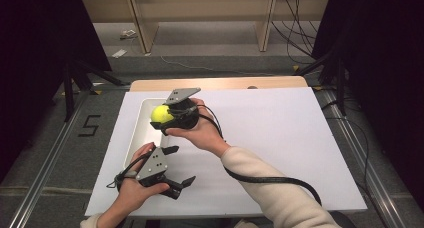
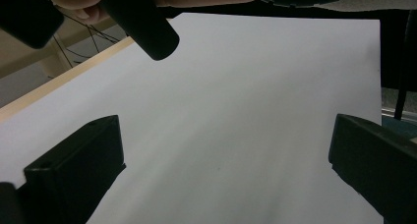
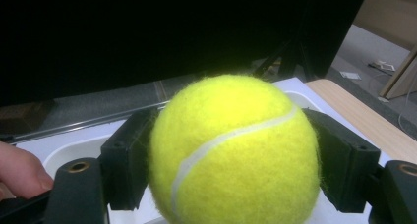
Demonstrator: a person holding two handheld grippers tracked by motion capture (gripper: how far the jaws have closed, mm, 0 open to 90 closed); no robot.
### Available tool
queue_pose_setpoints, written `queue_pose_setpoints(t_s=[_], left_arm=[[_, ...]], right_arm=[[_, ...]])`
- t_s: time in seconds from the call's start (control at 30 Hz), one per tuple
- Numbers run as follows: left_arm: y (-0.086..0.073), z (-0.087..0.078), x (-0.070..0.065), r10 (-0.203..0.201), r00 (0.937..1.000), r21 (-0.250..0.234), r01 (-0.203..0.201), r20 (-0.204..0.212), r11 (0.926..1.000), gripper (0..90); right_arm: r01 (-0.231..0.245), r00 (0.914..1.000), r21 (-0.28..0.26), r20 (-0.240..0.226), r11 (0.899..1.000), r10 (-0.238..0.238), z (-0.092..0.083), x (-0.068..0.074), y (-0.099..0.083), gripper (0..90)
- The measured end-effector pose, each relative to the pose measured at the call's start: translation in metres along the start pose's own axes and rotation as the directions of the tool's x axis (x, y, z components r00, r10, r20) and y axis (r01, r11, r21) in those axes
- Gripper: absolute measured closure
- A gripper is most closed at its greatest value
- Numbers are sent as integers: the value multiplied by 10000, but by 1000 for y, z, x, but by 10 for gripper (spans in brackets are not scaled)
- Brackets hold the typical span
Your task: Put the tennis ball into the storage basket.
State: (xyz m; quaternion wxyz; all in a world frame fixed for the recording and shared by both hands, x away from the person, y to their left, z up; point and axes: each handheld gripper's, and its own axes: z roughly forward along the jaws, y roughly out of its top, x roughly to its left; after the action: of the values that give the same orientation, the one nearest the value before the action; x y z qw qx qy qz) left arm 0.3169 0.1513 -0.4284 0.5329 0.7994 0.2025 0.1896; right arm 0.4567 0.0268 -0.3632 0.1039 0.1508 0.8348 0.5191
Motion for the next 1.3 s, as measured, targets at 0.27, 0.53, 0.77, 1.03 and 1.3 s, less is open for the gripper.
queue_pose_setpoints(t_s=[0.27, 0.53, 0.77, 1.03, 1.3], left_arm=[[0, 0, 0, -5, 10000, 12, 5, 25, 10000, 0], [0, 1, 0, 12, 10000, 36, -12, 61, 10000, 0], [0, 1, -1, 27, 10000, 45, -27, 80, 10000, 0], [0, 1, -1, 58, 9999, 65, -59, 85, 10000, 0], [0, 0, -1, 79, 9999, 70, -80, 89, 9999, 0]], right_arm=[[32, 10000, 106, -56, 9999, -32, 5, 0, 2, 263], [20, 9999, 145, -163, 9999, -17, 10, 1, 3, 263], [-9, 9998, 187, -204, 9998, 13, 13, -1, 6, 263], [-38, 9998, 195, -211, 9998, 42, 17, -2, 7, 263], [-45, 9995, 268, -302, 9996, 53, 22, -2, 9, 263]])
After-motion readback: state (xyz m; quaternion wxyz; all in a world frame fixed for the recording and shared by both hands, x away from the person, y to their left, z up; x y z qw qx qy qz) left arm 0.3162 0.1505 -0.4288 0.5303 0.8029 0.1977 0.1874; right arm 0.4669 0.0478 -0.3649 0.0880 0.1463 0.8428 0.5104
